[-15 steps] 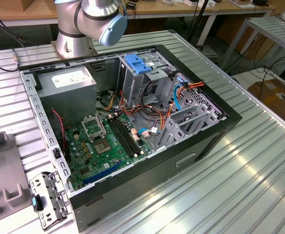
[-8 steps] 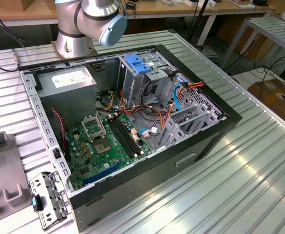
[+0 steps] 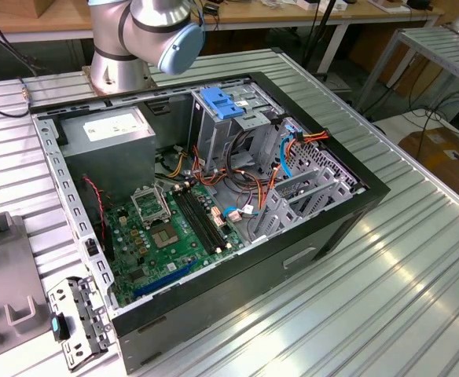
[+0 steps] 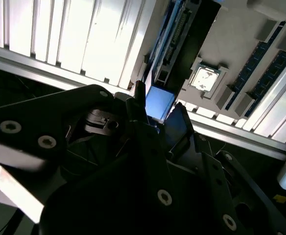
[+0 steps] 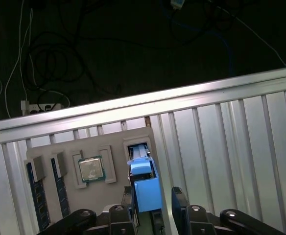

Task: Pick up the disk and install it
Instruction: 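Pick up the disk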

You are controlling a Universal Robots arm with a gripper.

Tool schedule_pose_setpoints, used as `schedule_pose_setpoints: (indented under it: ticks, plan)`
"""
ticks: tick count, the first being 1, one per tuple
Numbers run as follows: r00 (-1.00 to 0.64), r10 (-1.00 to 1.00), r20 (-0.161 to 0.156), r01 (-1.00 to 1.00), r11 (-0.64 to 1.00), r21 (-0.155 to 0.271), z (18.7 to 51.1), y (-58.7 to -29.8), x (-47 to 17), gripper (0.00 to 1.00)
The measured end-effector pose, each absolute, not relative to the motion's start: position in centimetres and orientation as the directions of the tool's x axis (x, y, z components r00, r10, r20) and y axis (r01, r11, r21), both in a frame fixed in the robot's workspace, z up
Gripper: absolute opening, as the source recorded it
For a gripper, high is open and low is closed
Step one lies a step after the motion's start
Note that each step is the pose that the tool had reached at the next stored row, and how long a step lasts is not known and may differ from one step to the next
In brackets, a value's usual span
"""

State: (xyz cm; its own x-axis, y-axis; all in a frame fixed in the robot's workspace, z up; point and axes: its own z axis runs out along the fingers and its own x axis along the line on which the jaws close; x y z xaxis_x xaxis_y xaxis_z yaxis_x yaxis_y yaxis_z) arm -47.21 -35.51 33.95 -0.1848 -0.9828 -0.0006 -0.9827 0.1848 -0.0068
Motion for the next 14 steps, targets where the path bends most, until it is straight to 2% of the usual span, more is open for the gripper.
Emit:
schedule_pose_setpoints:
  ticks: [5, 14]
  plan:
    - [-0.162, -0.987, 0.005, -0.987, 0.162, 0.017, 33.3, -35.8, -47.3, 0.44]
    - [-0.134, -0.991, 0.01, -0.991, 0.134, 0.001, 32.8, -35.9, -47.3, 0.44]
